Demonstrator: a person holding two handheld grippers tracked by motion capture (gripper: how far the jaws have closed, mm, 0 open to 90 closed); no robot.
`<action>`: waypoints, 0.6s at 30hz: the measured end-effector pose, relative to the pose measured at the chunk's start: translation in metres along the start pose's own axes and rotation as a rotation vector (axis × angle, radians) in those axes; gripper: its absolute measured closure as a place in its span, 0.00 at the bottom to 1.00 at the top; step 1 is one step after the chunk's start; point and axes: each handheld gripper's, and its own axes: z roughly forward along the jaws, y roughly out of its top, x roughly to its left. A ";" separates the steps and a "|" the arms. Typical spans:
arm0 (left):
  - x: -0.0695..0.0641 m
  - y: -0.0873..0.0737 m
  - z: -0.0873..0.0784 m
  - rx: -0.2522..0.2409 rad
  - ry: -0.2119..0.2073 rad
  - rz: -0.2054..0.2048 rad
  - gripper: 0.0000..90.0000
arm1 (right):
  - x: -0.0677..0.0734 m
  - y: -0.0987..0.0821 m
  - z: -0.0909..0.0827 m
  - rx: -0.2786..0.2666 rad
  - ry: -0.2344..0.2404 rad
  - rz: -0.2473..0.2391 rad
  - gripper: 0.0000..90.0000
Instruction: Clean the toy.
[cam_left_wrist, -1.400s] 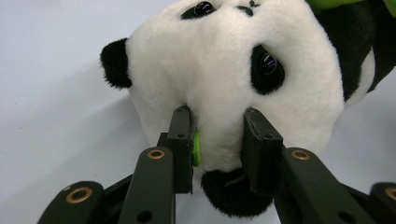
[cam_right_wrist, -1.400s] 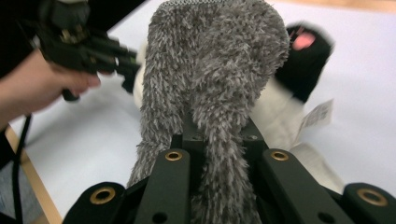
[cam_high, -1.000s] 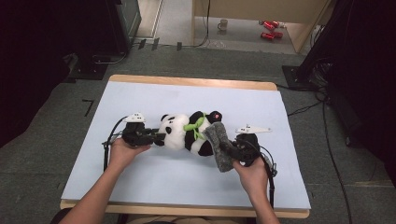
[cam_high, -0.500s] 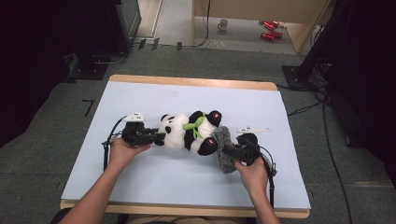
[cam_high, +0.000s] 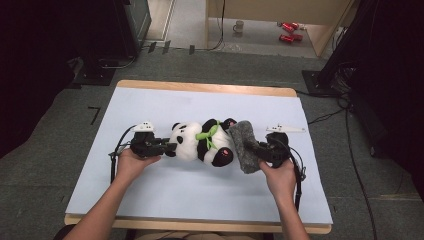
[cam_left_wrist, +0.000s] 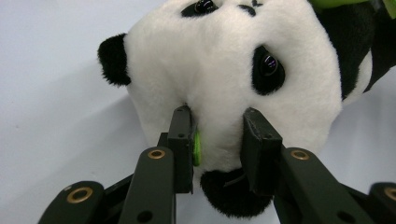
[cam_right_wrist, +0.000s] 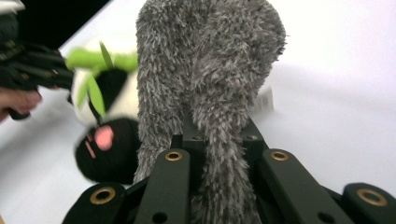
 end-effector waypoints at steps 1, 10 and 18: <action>-0.001 -0.001 0.000 -0.003 -0.004 -0.011 0.76 | 0.002 0.006 0.003 -0.011 0.015 -0.011 0.88; -0.009 -0.008 -0.002 -0.021 0.016 0.015 0.76 | 0.010 0.032 0.022 -0.011 0.055 -0.057 0.88; -0.012 -0.011 -0.003 -0.017 0.037 0.025 0.75 | 0.038 0.036 0.064 0.087 0.108 -0.123 0.88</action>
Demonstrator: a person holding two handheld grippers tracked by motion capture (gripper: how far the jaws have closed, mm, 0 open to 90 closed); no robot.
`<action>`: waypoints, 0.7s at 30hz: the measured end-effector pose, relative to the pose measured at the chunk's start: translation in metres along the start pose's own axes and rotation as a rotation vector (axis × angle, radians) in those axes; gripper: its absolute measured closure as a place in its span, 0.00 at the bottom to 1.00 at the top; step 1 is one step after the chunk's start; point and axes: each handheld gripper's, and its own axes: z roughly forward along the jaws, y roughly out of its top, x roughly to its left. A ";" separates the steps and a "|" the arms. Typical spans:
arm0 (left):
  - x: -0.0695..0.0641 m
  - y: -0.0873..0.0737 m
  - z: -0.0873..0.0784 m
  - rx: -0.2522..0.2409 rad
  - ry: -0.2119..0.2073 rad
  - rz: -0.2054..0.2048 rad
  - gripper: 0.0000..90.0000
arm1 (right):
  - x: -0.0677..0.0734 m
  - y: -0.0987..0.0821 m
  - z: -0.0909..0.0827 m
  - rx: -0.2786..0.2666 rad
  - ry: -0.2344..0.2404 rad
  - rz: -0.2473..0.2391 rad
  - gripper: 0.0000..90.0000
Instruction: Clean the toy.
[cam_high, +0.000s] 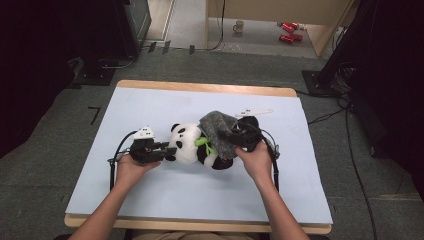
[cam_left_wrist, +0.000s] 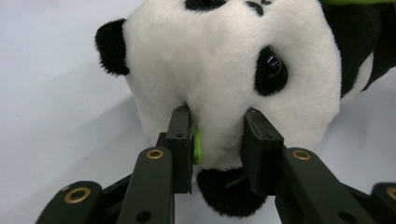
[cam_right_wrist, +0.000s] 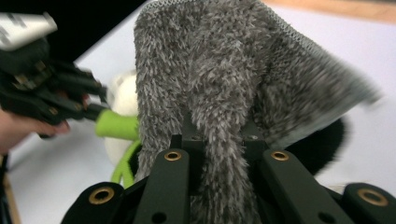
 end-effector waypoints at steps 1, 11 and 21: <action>0.000 0.000 0.000 0.001 0.001 0.000 0.75 | 0.000 0.000 0.000 0.000 0.000 0.000 0.88; 0.001 0.001 0.001 0.003 -0.011 0.000 0.74 | -0.016 -0.025 -0.004 -0.001 -0.014 0.016 0.88; 0.006 0.003 0.004 0.004 -0.025 -0.025 0.73 | -0.025 -0.038 -0.011 0.012 -0.035 0.044 0.88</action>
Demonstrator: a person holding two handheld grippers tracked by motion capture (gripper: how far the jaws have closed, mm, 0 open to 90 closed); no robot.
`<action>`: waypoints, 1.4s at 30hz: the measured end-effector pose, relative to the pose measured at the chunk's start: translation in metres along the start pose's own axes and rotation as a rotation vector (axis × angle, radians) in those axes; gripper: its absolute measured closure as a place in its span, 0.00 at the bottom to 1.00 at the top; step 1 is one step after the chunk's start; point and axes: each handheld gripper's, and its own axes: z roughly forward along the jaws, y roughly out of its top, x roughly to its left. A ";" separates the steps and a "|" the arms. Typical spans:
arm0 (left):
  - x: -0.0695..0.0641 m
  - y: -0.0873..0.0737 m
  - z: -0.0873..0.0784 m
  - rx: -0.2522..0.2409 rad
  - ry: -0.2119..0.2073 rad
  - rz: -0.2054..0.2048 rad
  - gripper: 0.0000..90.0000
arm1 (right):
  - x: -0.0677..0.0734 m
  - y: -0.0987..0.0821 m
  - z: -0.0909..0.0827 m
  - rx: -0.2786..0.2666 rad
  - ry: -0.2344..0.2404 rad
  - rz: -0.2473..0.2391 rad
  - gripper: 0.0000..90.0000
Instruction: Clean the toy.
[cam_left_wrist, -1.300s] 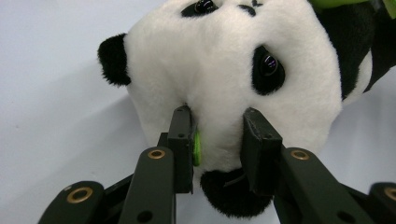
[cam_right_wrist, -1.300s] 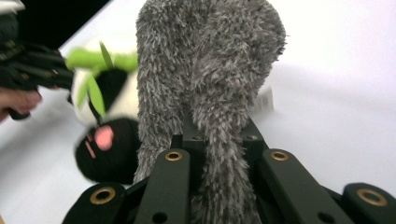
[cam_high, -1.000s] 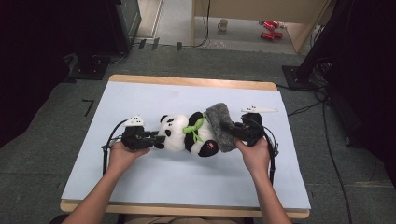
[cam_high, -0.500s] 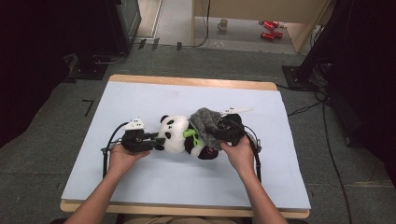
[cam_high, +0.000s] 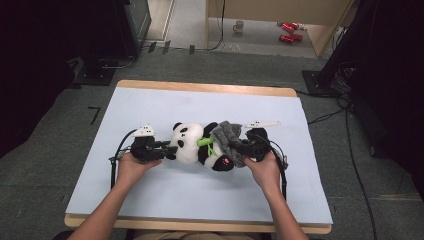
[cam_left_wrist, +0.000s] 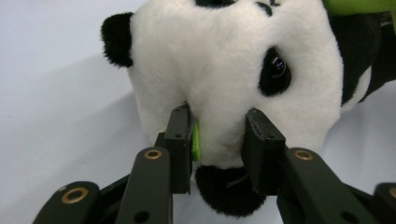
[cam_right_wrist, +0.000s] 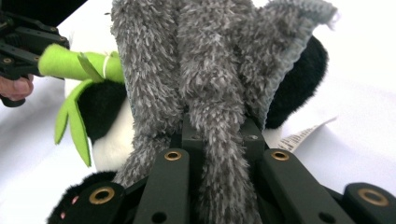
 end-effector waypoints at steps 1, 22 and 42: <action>0.000 0.001 0.000 0.003 0.000 -0.002 0.73 | 0.000 0.000 0.000 0.000 0.000 0.000 0.88; 0.013 0.010 0.005 0.015 -0.040 -0.046 0.74 | -0.026 -0.030 -0.002 0.041 -0.023 0.159 0.88; 0.012 0.010 0.005 0.017 -0.029 -0.050 0.74 | -0.020 -0.004 -0.040 -0.050 -0.075 0.117 0.88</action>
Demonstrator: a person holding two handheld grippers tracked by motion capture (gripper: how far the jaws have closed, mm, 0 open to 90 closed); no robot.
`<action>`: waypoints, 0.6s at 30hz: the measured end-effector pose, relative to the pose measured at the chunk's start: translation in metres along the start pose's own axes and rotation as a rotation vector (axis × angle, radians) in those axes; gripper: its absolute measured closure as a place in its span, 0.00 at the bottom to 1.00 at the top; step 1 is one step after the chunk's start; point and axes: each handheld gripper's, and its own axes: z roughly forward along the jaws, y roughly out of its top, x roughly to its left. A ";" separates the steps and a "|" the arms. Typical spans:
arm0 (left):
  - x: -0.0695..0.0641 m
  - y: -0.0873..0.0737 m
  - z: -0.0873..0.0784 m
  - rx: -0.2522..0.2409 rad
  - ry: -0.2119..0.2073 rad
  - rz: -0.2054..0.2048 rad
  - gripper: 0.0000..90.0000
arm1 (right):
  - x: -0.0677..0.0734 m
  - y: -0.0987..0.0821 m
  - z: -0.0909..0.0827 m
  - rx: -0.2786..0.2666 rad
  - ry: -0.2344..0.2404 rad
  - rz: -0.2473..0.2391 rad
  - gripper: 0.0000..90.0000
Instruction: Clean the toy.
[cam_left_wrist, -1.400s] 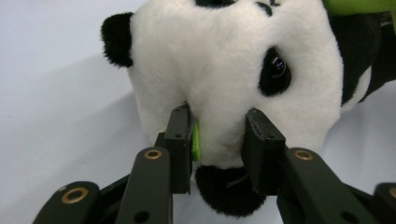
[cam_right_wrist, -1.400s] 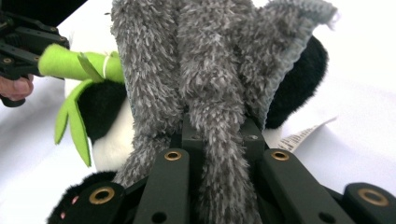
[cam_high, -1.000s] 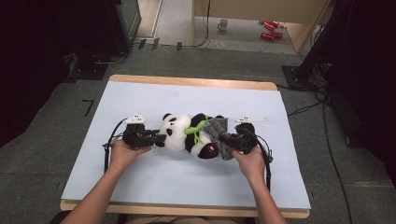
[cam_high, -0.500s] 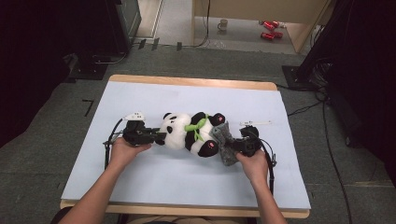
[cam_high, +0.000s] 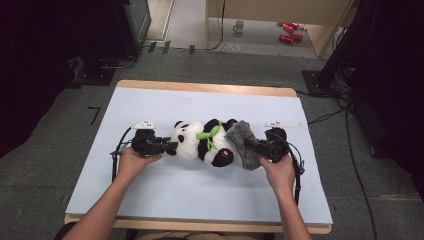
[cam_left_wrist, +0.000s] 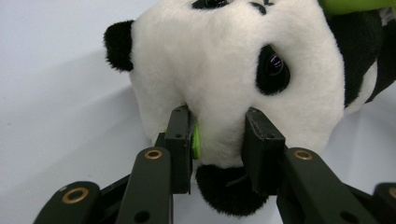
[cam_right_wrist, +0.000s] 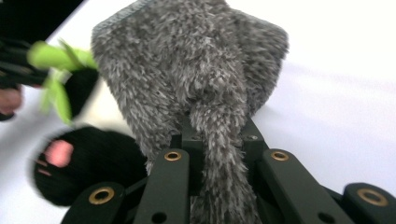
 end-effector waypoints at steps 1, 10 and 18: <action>0.000 -0.001 0.000 -0.001 0.003 0.003 0.74 | 0.006 0.006 -0.003 -0.023 0.014 -0.011 0.88; -0.009 -0.005 -0.001 -0.010 0.049 0.047 0.73 | 0.034 0.025 0.009 -0.059 0.071 -0.075 0.88; -0.012 -0.010 -0.002 -0.014 0.053 0.056 0.73 | 0.042 0.017 0.045 0.029 0.057 -0.128 0.87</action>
